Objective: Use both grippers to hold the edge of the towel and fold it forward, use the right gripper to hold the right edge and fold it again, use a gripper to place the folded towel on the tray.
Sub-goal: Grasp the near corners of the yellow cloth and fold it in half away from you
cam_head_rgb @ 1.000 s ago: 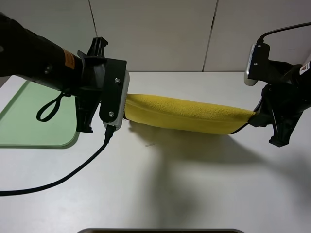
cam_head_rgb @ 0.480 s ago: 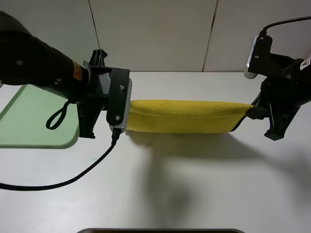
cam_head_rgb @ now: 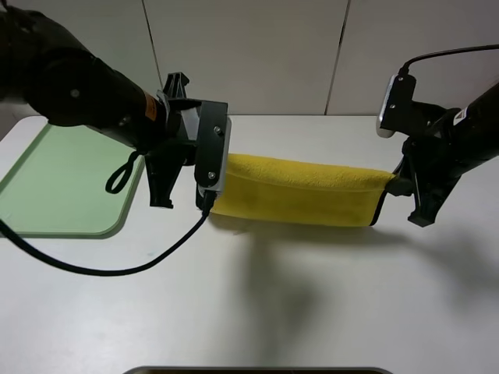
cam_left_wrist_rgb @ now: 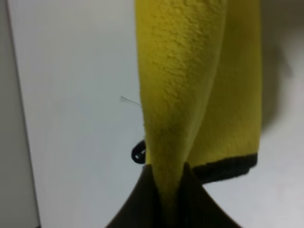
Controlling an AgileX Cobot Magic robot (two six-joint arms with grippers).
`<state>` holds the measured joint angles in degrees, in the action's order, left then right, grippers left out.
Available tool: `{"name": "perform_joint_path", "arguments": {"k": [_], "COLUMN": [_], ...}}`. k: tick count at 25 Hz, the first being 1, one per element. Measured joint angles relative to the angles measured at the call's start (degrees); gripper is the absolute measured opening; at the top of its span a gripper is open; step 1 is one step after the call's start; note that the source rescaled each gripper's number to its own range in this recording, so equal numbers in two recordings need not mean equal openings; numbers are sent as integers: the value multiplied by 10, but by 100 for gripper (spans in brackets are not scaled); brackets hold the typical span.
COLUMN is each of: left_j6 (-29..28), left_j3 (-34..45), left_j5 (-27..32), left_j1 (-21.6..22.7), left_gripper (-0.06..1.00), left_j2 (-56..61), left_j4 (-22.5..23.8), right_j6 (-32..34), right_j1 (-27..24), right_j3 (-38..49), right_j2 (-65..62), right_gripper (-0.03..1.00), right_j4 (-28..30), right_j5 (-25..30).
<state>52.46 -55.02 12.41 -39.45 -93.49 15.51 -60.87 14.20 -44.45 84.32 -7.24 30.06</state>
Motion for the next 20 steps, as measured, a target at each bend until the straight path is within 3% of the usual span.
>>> {"name": "perform_joint_path", "arguments": {"k": [8,20], "left_j6": [-2,-2], "left_j3": [-12,-12], "left_j5": [-3,-61], "left_j1": [29,52], "left_gripper": [0,0], "left_j2": [-75,-117], "left_j4": [10,12], "right_j6": [0,0], "right_j1": [0,0], "right_j3": [-10,-39], "right_j2": [56,116], "right_gripper": [1,1], "right_j4": [0,0], "right_j5": [-39,-63]}}
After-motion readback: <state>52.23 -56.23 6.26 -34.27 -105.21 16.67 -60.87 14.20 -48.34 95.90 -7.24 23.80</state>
